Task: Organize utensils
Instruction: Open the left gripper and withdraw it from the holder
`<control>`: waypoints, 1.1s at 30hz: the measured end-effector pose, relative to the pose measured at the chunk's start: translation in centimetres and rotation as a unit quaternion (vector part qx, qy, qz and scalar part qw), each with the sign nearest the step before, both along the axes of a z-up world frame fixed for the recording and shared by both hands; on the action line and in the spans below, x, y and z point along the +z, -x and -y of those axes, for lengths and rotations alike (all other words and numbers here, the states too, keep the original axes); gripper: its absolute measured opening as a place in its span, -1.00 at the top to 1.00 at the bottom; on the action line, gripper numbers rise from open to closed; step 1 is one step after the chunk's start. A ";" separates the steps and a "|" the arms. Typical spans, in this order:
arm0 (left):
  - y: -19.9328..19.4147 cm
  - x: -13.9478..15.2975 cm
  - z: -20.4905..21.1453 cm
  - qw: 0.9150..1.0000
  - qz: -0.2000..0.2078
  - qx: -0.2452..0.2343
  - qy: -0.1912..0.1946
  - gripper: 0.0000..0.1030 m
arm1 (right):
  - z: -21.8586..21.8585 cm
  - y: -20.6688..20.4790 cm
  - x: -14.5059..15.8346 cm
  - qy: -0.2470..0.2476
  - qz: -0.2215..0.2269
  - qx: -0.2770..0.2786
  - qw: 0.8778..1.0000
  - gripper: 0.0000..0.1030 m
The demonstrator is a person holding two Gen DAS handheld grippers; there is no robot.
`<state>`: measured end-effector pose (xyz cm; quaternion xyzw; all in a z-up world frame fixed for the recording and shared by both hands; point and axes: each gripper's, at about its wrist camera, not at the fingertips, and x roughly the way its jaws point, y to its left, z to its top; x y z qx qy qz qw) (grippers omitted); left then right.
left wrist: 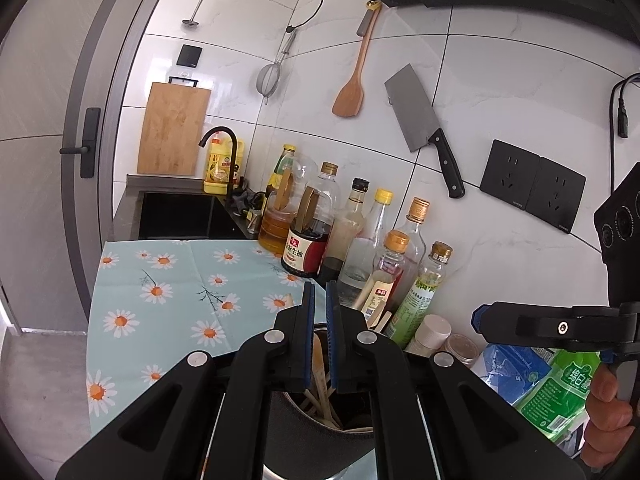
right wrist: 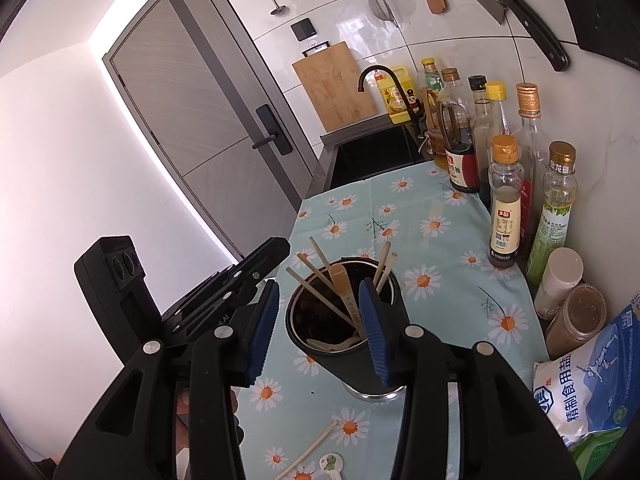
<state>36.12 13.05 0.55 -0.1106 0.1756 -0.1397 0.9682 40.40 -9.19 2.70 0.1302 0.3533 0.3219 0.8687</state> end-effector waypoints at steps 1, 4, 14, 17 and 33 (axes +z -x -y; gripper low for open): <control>0.0 0.1 0.0 1.000 0.001 0.000 -0.001 0.90 | 0.0 0.0 0.0 0.000 0.001 -0.001 1.000 0.18; 0.3 0.3 -0.1 1.000 0.004 0.002 0.001 0.90 | 0.1 0.1 0.1 0.000 0.002 -0.001 1.000 0.18; 1.0 0.7 -0.5 1.000 0.006 0.001 0.007 0.89 | 1.0 -0.3 0.7 0.006 0.007 -0.008 1.000 0.17; 1.2 0.8 -0.6 1.000 0.005 -0.004 0.010 0.89 | 1.4 -0.5 1.0 0.010 0.010 -0.013 1.000 0.17; 3.9 1.3 -0.9 0.999 0.017 -0.022 0.026 0.15 | 1.4 -4.9 2.8 0.129 0.041 0.013 0.991 0.05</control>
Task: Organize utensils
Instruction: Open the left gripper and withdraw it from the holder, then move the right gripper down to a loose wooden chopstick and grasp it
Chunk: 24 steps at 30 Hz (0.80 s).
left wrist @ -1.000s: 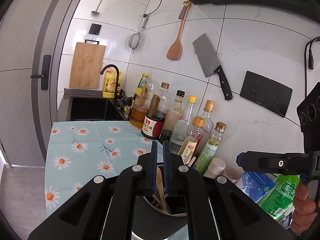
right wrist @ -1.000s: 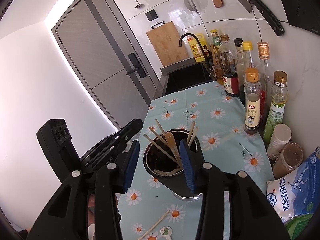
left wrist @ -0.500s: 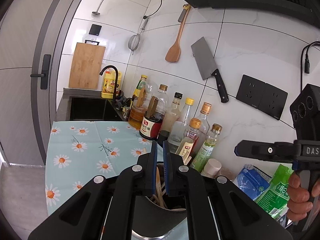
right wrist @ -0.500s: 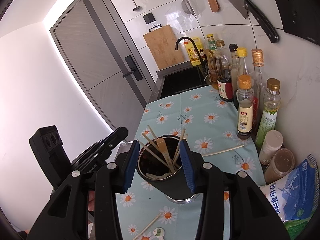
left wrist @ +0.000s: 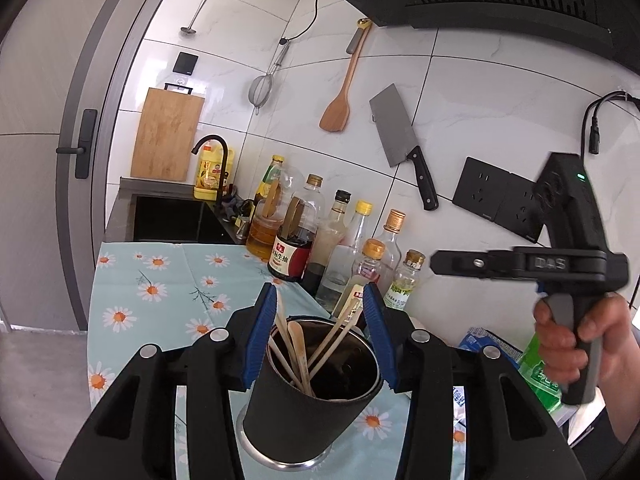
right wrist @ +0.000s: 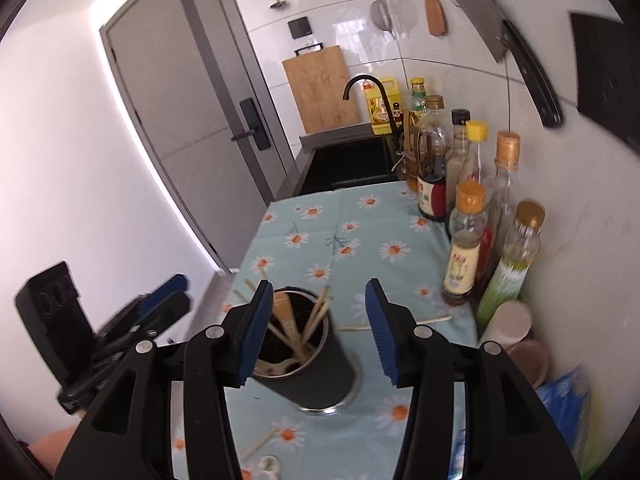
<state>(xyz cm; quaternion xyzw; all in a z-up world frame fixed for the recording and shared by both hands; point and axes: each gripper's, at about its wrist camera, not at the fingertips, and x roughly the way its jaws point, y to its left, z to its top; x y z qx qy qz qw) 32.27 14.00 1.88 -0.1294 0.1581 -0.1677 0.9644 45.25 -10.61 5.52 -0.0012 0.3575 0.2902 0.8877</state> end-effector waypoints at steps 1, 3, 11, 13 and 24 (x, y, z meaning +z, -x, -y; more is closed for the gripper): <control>0.2 0.0 0.0 1.000 0.000 -0.001 0.001 0.15 | -0.2 -0.5 0.0 0.023 0.007 0.006 1.000 0.06; 0.5 0.1 -0.1 1.000 0.001 -0.006 0.001 0.15 | -1.3 -1.9 -0.3 0.087 0.027 0.036 0.995 0.06; 1.5 -0.1 -0.1 1.000 -0.007 -0.018 -0.006 0.15 | -5.5 -7.0 -4.4 0.306 -0.004 0.179 0.935 0.06; 1.9 0.1 -0.1 1.000 -0.003 -0.019 -0.009 0.15 | -6.2 -7.9 -5.5 0.350 -0.017 0.208 0.913 0.06; 3.5 -0.3 -0.3 1.000 -0.006 -0.014 -0.025 0.15 | -9.0 -12.2 -13.4 0.501 -0.116 0.317 0.796 0.06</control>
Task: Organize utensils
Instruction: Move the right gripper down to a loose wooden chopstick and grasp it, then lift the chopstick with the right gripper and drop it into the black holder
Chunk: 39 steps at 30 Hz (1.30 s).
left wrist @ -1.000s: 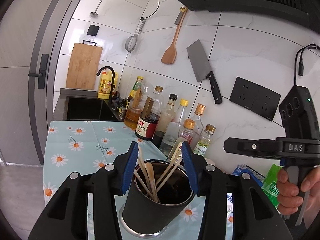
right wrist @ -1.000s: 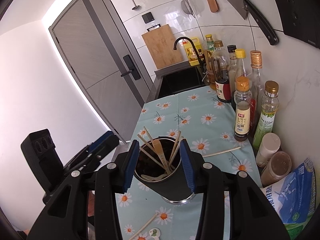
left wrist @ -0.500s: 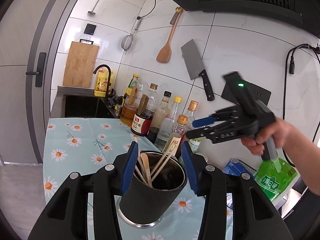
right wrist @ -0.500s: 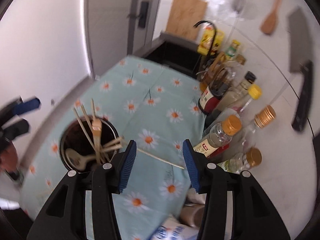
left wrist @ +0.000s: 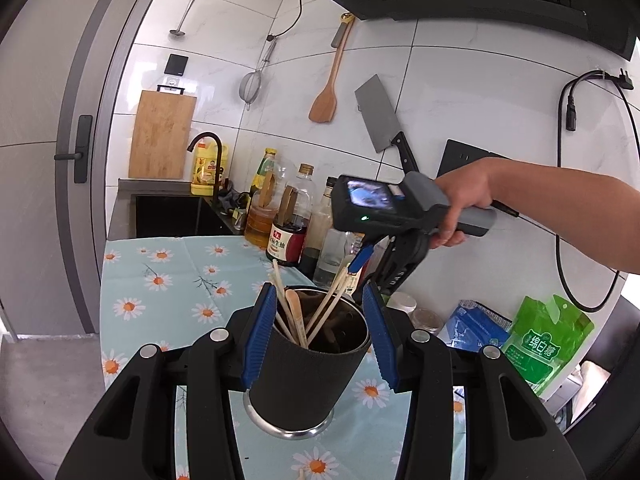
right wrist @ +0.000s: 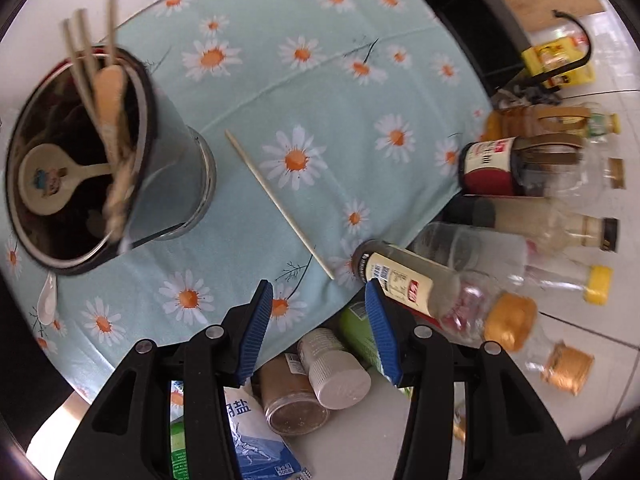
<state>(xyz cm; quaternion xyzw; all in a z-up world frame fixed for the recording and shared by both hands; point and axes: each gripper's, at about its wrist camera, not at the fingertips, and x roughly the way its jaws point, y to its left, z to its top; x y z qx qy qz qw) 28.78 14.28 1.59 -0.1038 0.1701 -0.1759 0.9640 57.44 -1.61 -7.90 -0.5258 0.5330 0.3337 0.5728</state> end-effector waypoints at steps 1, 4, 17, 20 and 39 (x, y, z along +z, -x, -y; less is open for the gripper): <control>0.0 0.0 -0.1 1.000 -0.001 0.003 0.001 0.15 | -0.3 -0.6 -0.8 0.007 -0.009 -0.003 1.000 0.06; 0.1 -0.2 -0.4 1.000 -0.003 0.011 0.001 0.15 | -1.5 -2.3 -2.7 0.031 -0.035 -0.015 0.999 0.06; -0.2 -1.4 -1.0 0.999 -0.017 0.043 -0.001 0.15 | -5.3 -3.1 -10.7 0.074 -0.120 0.015 0.990 0.17; -0.4 -1.5 -1.0 0.999 -0.019 0.046 0.000 0.15 | -5.8 -3.4 -11.5 0.072 -0.131 0.013 0.989 0.32; -1.1 -2.2 0.1 0.999 -0.031 0.035 0.002 0.15 | -4.8 -3.0 -13.2 0.078 -0.141 0.030 0.987 0.89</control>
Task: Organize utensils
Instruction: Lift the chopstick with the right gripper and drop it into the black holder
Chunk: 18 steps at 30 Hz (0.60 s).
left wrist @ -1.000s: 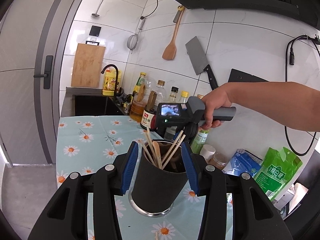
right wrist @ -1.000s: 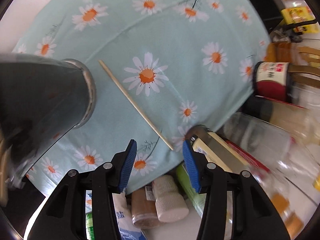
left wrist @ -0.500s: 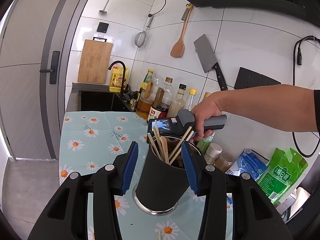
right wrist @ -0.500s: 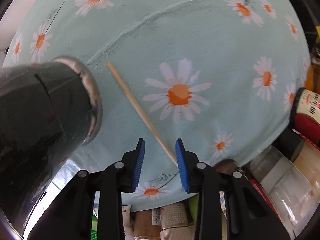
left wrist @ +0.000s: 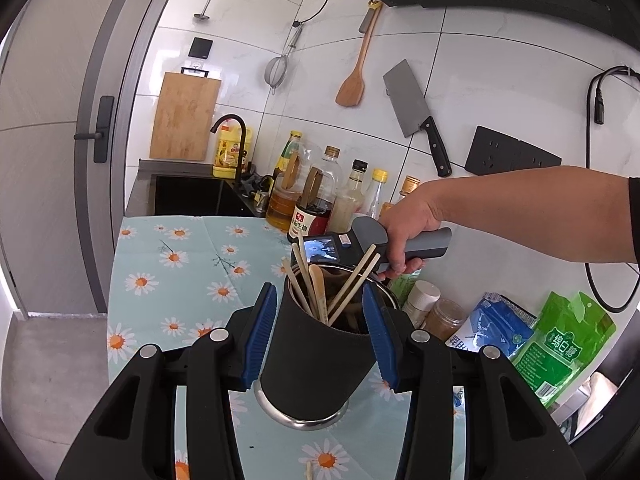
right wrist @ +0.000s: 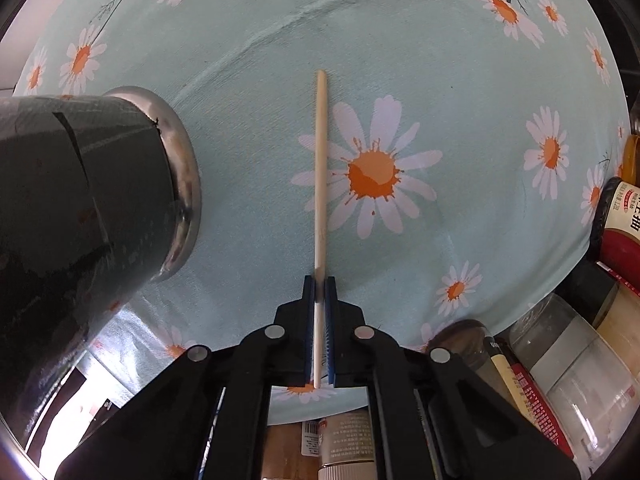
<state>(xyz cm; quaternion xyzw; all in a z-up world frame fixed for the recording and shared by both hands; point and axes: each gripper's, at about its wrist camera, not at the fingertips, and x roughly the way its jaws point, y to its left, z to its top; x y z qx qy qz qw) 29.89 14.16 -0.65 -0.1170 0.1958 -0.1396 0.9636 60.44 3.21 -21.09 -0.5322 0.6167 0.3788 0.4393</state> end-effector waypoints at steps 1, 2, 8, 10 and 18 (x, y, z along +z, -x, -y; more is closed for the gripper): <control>0.0 0.0 0.1 1.000 0.001 0.000 -0.001 0.15 | 0.4 -0.1 0.3 -0.003 0.002 -0.003 1.000 0.89; -0.1 0.0 0.0 1.000 0.001 -0.001 -0.002 0.15 | 0.4 -0.3 0.7 -0.009 0.006 -0.007 1.000 0.89; 0.1 0.2 0.3 1.000 0.005 -0.011 -0.003 0.15 | 1.2 -1.5 3.9 -0.039 0.044 -0.034 0.998 0.89; 0.2 0.2 0.4 1.000 0.006 -0.014 -0.004 0.15 | 1.6 -1.9 5.5 -0.056 0.058 -0.045 0.996 0.89; 0.1 0.2 0.8 0.999 0.005 -0.029 -0.013 0.15 | 3.5 -1.9 15.6 -0.162 0.128 -0.106 0.973 0.89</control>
